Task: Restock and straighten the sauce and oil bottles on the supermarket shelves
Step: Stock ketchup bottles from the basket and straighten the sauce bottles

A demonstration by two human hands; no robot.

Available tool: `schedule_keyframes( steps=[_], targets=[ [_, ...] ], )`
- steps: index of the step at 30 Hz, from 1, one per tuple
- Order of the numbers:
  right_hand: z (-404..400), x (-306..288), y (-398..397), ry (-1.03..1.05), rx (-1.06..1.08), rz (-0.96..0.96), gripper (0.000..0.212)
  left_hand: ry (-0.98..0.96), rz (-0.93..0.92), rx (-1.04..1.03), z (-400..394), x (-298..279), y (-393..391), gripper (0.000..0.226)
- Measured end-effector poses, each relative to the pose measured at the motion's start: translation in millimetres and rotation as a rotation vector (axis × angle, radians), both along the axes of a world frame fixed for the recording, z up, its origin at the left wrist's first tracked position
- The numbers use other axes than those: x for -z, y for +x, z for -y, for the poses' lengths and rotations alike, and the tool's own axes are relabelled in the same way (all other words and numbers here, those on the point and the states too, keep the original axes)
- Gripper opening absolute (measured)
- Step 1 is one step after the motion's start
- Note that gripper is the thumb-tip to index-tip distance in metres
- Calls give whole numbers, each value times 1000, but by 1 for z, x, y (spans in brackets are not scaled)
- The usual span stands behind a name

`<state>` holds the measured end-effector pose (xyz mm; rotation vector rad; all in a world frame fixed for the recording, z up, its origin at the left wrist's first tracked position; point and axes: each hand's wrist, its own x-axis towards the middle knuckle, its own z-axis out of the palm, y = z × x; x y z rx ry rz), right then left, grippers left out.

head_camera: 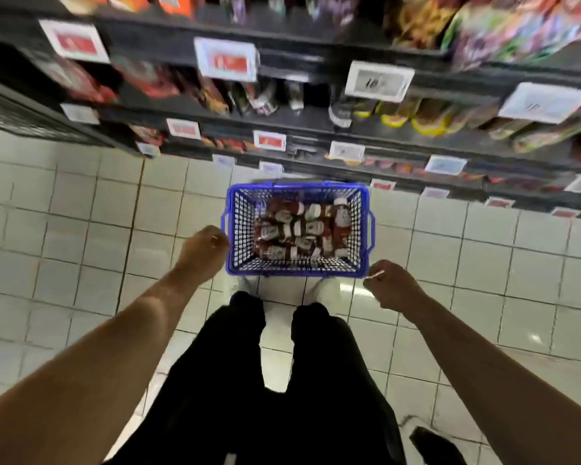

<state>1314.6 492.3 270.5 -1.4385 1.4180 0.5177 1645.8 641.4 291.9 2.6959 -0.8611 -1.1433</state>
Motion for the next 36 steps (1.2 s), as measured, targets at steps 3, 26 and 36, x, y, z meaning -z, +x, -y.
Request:
schedule_keyframes(
  steps=[3, 26, 36],
  targets=[
    [-12, 61, 9, 44, 53, -53, 15, 178, -99, -46, -13, 74, -9, 19],
    [52, 509, 138, -710, -1309, 54, 87, 300, 51, 660, 49, 530, 17, 116],
    [19, 396, 111, -151, 290, 359, 75, -284, -79, -30, 53, 404, 27, 81]
  ],
)
